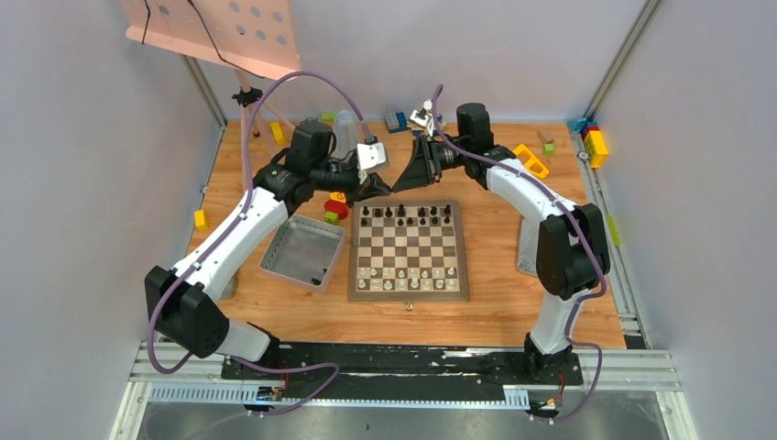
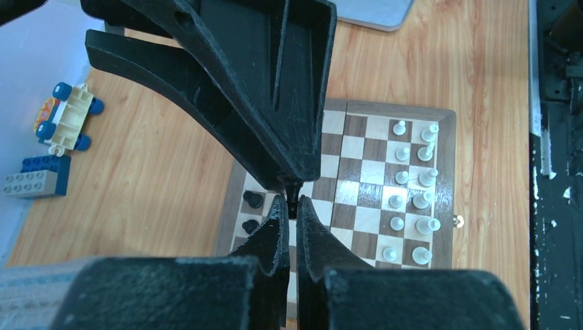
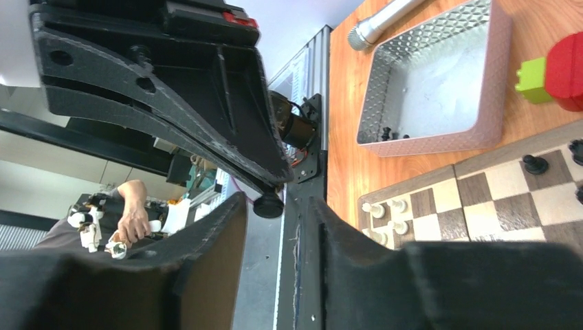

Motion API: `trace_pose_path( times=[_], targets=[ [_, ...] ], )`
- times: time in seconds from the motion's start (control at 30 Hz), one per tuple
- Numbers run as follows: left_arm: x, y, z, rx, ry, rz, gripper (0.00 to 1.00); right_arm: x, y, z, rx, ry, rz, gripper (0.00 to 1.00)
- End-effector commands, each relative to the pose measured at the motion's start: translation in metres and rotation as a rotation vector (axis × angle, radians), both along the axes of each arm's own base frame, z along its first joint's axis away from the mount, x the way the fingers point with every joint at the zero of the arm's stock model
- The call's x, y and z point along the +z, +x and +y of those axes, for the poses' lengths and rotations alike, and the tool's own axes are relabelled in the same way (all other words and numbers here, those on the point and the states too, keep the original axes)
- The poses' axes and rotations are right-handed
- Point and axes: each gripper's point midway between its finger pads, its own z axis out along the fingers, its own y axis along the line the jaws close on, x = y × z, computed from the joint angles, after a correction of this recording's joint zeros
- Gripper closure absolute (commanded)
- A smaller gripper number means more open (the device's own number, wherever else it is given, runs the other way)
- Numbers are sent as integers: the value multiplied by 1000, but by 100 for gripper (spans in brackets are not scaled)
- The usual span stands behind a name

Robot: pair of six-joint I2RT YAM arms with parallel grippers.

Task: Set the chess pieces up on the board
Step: Place the chess piece on the chessboard.

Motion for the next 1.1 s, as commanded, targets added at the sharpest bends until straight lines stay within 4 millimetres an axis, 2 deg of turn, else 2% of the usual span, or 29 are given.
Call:
trace_pose_path(
  times=[0.0,0.1,0.13,0.17,0.2,0.23,0.27,0.3,0.33,0.37,0.4,0.57,0.7,0.8,1.07],
  targets=[
    [8,0,7,6,55,-36,100,-1,13,-13,-76,-18,-89,54],
    [-12,1,20,39,164,11,100,-2,23,-34,-147,-44,-123,44],
    [-18,11,23,62,212,5,100,-3,26,-42,-176,-56,-137,42],
    [-30,10,33,88,281,43,100,-5,30,-51,-204,-66,-147,41],
    [-35,18,32,92,319,49,100,-5,32,-61,-232,-73,-156,41],
    [-46,16,42,112,390,92,100,-6,34,-71,-256,-78,-164,41],
    [-53,25,41,115,430,108,100,-8,36,-82,-284,-84,-167,41],
    [-75,24,50,123,519,183,100,-9,38,-92,-310,-88,-174,41],
    [-70,30,49,135,536,176,100,-9,39,-104,-339,-91,-182,41],
    [-88,30,57,142,615,236,100,-13,39,-114,-363,-97,-182,41],
    [-85,34,57,148,631,233,100,-15,38,-122,-384,-101,-190,41],
    [-112,42,62,157,815,270,100,-28,34,-162,-485,-129,-227,41],
    [-128,44,61,143,925,285,100,-39,27,-178,-523,-141,-236,42],
    [-140,44,62,129,1001,309,100,-40,24,-186,-535,-132,-228,42],
    [-161,50,51,104,1125,286,100,-37,22,-193,-538,-112,-224,43]
  ],
)
